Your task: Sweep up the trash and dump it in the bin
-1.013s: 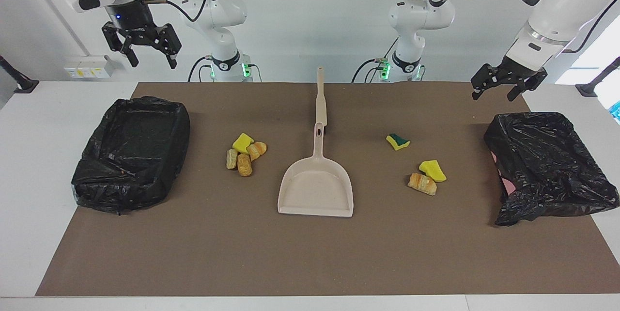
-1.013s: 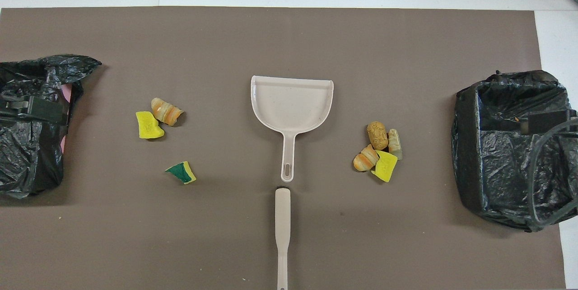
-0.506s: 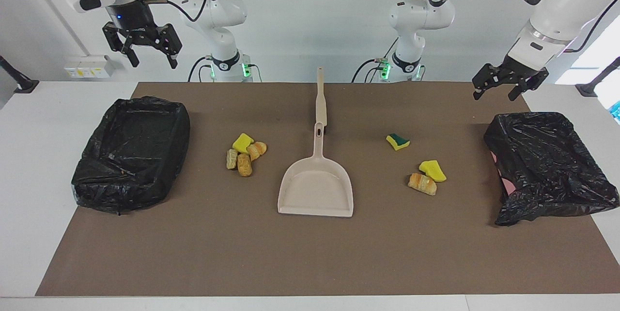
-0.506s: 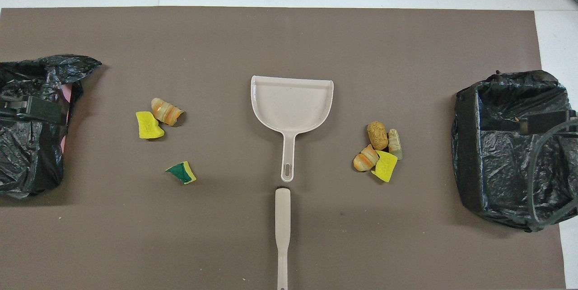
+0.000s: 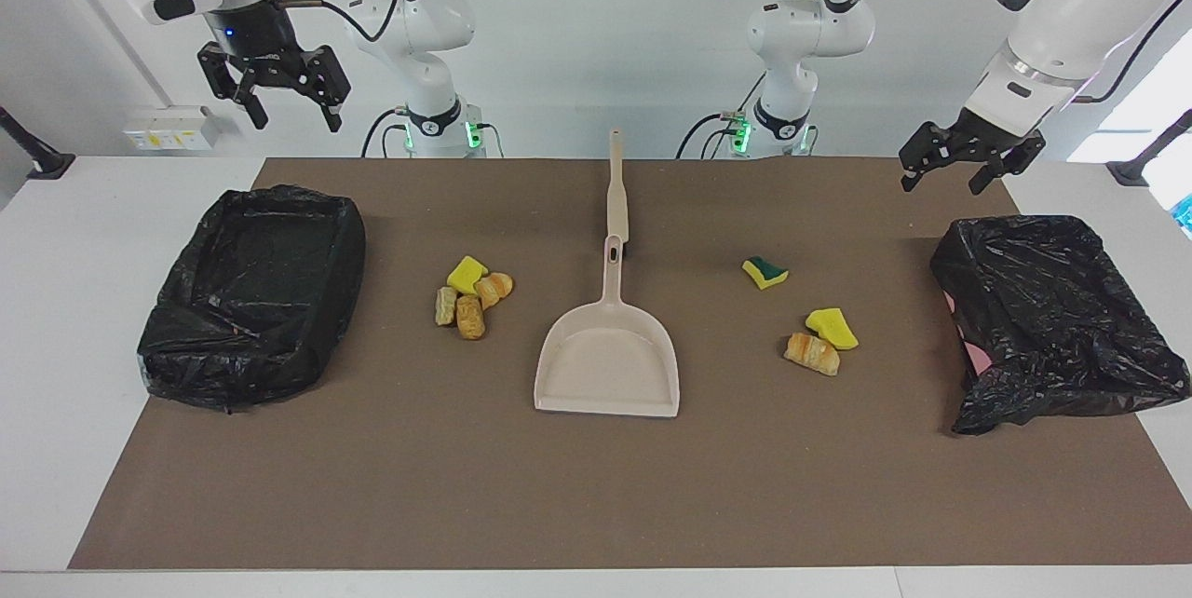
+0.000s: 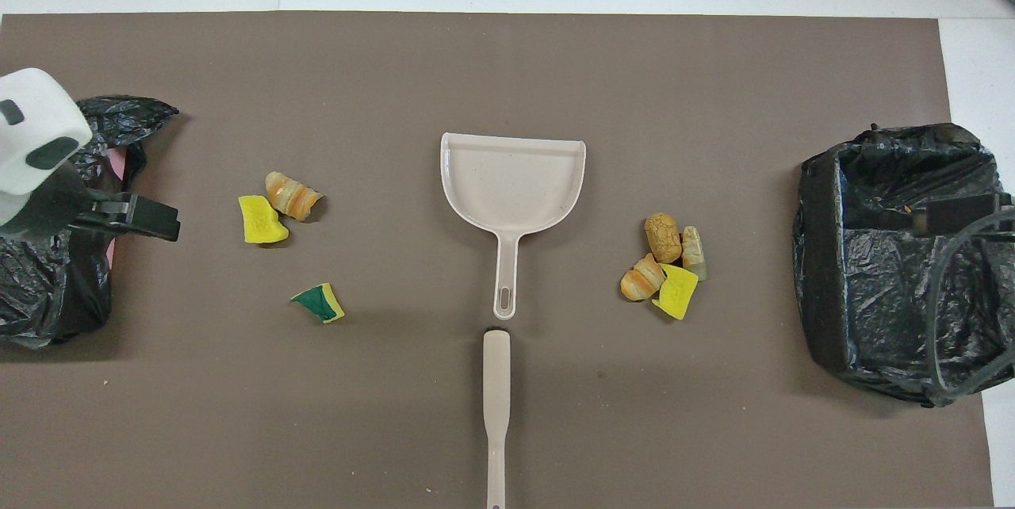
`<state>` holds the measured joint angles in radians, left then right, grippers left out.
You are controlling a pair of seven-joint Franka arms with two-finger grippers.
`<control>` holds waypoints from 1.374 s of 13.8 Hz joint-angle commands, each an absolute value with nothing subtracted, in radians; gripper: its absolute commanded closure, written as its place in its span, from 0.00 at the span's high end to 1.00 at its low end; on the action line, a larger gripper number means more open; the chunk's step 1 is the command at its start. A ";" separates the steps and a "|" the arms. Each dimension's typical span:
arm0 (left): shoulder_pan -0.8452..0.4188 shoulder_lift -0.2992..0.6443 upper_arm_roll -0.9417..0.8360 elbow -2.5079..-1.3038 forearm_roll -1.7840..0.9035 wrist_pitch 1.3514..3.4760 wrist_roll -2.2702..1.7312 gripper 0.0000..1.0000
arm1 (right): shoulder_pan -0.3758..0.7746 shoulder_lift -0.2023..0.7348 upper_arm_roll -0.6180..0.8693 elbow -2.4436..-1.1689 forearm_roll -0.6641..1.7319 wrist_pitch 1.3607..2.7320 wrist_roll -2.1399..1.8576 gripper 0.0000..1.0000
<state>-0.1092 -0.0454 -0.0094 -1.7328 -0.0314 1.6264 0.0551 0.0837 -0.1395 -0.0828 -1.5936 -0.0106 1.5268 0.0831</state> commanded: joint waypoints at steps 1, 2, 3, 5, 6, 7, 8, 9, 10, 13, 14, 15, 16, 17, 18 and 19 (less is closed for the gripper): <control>-0.193 -0.113 0.002 -1.853 -0.029 1.689 0.046 1.00 | 0.069 -0.150 -0.078 -1.595 0.015 1.509 0.052 1.00; -0.222 -0.124 0.002 -1.868 -0.029 1.700 0.035 1.00 | 0.069 -0.150 -0.078 -1.595 0.015 1.509 0.052 1.00; -0.244 -0.136 0.002 -1.887 -0.029 1.712 -0.001 1.00 | 0.069 -0.150 -0.078 -1.595 0.015 1.509 0.052 1.00; -0.316 -0.141 0.002 -1.914 -0.029 1.735 -0.079 1.00 | 0.069 -0.150 -0.078 -1.595 0.015 1.509 0.052 1.00; -0.348 -0.143 0.002 -1.927 -0.029 1.741 -0.118 1.00 | 0.069 -0.150 -0.078 -1.595 0.015 1.509 0.052 1.00; -0.386 -0.143 0.002 -1.937 -0.029 1.746 -0.155 1.00 | 0.069 -0.150 -0.080 -1.595 0.015 1.509 0.052 1.00; -0.426 -0.143 -0.002 -1.953 -0.029 1.752 -0.184 1.00 | 0.069 -0.150 -0.078 -1.595 0.015 1.509 0.052 1.00; -0.472 -0.149 0.002 -1.977 -0.029 1.767 -0.192 1.00 | 0.069 -0.150 -0.078 -1.595 0.015 1.509 0.052 1.00; -0.503 -0.155 0.002 -2.005 -0.031 1.799 -0.216 1.00 | 0.069 -0.150 -0.078 -1.595 0.015 1.509 0.052 1.00; -0.642 -0.158 0.002 -2.095 -0.031 1.891 -0.365 1.00 | 0.069 -0.150 -0.078 -1.595 0.015 1.509 0.052 1.00; -0.682 -0.158 -0.002 -2.121 -0.029 1.914 -0.403 1.00 | 0.069 -0.150 -0.078 -1.595 0.015 1.509 0.052 1.00; -0.727 -0.152 0.002 -2.143 -0.029 1.931 -0.441 1.00 | 0.069 -0.150 -0.078 -1.595 0.015 1.509 0.052 1.00; -0.770 -0.137 0.002 -2.167 -0.031 1.957 -0.471 1.00 | 0.069 -0.150 -0.078 -1.595 0.015 1.509 0.052 1.00; -0.805 -0.130 -0.002 -2.202 -0.031 2.003 -0.501 1.00 | 0.069 -0.150 -0.078 -1.595 0.015 1.509 0.052 1.00; -0.843 -0.132 -0.002 -2.251 -0.031 2.067 -0.535 1.00 | 0.069 -0.150 -0.080 -1.595 0.015 1.509 0.052 1.00; -0.882 -0.132 -0.002 -2.279 -0.031 2.107 -0.578 1.00 | 0.069 -0.150 -0.078 -1.595 0.015 1.509 0.052 1.00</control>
<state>-0.8105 -0.1107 -0.0218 -2.1933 -0.0324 2.0153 -0.5149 0.0837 -0.1395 -0.0829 -1.5936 -0.0105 1.5268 0.0831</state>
